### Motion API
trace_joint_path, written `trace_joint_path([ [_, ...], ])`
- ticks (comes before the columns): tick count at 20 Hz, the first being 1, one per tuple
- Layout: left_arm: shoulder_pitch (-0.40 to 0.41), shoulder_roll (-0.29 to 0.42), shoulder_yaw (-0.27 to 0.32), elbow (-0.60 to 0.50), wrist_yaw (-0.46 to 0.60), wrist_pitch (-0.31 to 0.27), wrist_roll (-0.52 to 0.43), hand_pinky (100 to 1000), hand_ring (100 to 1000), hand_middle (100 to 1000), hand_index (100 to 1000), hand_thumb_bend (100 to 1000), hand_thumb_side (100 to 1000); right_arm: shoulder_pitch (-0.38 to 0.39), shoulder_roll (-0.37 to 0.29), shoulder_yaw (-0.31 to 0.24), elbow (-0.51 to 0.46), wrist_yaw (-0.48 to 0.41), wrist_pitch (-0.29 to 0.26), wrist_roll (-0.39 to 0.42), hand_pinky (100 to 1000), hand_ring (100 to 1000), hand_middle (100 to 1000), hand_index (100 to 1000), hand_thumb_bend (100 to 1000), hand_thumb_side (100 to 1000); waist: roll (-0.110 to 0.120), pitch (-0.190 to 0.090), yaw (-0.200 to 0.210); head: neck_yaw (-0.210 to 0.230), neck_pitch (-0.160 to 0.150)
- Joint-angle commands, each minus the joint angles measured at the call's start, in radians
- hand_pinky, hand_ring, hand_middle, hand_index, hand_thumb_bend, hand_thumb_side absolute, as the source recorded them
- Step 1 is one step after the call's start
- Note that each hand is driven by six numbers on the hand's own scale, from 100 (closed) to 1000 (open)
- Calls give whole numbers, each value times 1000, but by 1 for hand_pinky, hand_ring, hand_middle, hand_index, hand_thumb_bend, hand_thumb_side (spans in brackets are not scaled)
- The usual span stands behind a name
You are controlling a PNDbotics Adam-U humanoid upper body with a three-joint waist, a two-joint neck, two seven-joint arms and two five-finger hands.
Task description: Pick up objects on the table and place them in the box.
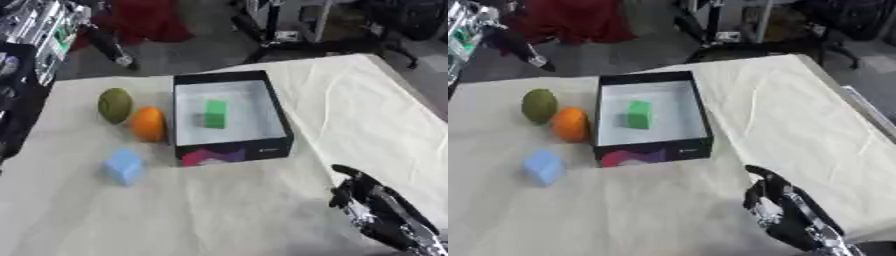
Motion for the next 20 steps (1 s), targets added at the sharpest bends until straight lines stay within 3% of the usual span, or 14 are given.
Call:
trace_joint_path([
  [1,-30,25,23,8,-26,-1,8,759,716,762,862,843,507,-6,-10,-7,-13,1,-1,-3,839,559,483,924,100,470,-1,-27,1,-3,-2],
  [3,-30,25,24,10,-27,-2,9,759,716,762,862,843,507,-6,-10,-7,-13,1,-1,-3,839,559,483,924,100,470,-1,-27,1,-3,-2],
  [4,-21,24,33,20,-33,3,4,740,698,745,856,806,451,-9,-8,-11,-14,1,-1,-6,839,559,483,924,100,470,-3,-19,8,-18,-2],
  [8,69,-24,125,113,-90,60,-53,732,687,737,843,774,434,-10,-7,-11,-16,1,0,-9,839,559,483,924,100,470,-7,-19,0,-21,-2],
  [11,74,-52,161,193,-140,109,-77,729,679,731,837,765,426,-10,-7,-8,-15,-1,0,-6,839,559,483,924,100,470,-7,-22,-6,-19,-2],
  [16,41,-88,160,326,-141,189,-12,725,670,724,833,765,426,-10,-7,-7,-15,-3,0,-4,839,559,483,924,100,470,-8,-23,-6,-20,-2],
  [20,25,-98,150,405,-94,205,58,724,669,723,832,762,425,-9,-7,-7,-15,-3,0,-4,839,558,483,924,100,470,-9,-23,-5,-20,-2],
])
